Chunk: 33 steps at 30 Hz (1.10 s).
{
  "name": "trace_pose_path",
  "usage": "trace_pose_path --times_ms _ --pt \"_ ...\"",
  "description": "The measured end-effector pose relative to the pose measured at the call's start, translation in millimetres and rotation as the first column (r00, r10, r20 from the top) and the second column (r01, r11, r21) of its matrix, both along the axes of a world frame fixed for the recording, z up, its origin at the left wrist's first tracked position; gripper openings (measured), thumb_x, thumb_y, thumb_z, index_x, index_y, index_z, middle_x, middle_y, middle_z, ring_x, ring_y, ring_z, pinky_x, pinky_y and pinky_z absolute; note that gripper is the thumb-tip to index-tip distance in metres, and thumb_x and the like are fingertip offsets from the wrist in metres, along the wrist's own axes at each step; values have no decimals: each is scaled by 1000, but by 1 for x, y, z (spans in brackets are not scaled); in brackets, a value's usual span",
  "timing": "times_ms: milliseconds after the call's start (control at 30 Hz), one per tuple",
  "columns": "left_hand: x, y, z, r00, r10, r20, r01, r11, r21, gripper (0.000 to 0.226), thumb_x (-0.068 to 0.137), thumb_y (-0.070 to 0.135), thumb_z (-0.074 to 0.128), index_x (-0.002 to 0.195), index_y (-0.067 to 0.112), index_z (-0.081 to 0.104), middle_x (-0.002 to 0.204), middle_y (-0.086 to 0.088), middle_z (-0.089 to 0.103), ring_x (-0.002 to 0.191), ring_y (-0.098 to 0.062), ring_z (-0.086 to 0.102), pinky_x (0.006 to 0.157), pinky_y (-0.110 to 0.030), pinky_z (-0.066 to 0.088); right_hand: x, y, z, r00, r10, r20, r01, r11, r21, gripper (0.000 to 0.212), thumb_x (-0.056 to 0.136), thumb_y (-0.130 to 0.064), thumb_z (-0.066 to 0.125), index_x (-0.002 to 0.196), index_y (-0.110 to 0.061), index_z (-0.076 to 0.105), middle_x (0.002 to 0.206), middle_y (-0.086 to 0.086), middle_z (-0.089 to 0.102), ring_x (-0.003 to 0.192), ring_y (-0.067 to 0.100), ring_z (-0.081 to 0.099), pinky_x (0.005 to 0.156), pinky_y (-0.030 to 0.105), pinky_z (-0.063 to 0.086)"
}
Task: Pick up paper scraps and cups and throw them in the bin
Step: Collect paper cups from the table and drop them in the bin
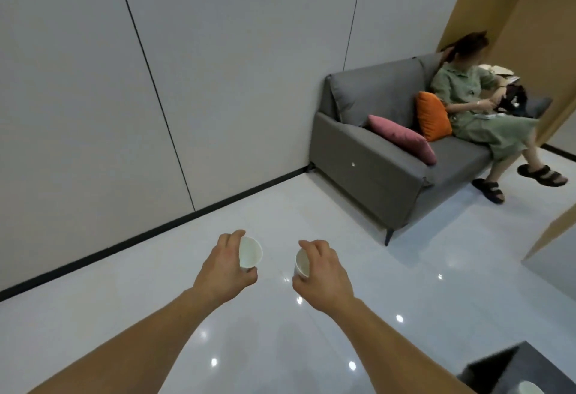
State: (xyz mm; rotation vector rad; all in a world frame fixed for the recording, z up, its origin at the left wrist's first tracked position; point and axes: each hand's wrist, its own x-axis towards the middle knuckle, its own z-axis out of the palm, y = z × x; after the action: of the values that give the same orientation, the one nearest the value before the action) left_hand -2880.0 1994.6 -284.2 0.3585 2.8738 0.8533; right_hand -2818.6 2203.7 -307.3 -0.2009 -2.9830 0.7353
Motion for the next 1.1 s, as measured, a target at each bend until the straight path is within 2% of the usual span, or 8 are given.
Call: trace_pose_path --times_ms 200,367,633,867,1100 --pt "16 -119 8 975 222 -4 -221 973 68 82 76 36 72 143 24 28 139 1 36 115 -22 48 90 -33 47 -27 -105 6 977 210 45 -212 976 44 70 83 -38 61 145 -27 31 138 -5 34 119 19 41 91 31 48" --pt "31 -260 10 913 408 -11 -405 909 96 82 77 36 72 144 24 27 140 2 34 116 -21 47 92 -33 46 -57 -246 10 918 396 36 -397 916 62 71 85 -39 61 147 -27 29 138 -5 33 120 18 39 92 30 47" --pt "65 -487 6 738 674 9 -673 735 83 82 76 38 72 144 25 28 140 1 35 117 -21 47 92 -32 46 -84 -478 7 769 636 57 -639 768 42 69 86 -39 60 147 -27 30 140 -6 33 122 17 39 94 29 46" --pt "78 -607 -22 556 830 49 -830 552 76 84 74 40 73 143 26 28 138 2 37 118 -19 47 91 -31 46 -117 -620 -15 592 798 118 -806 588 68 69 86 -40 58 147 -26 30 140 -5 33 122 17 40 94 28 46" --pt "45 -715 -29 358 933 46 -933 354 69 84 75 39 74 144 26 28 138 1 38 118 -21 48 93 -34 47 -189 -773 -22 421 902 90 -907 420 36 69 86 -40 59 147 -26 30 142 -5 32 125 18 38 96 31 46"
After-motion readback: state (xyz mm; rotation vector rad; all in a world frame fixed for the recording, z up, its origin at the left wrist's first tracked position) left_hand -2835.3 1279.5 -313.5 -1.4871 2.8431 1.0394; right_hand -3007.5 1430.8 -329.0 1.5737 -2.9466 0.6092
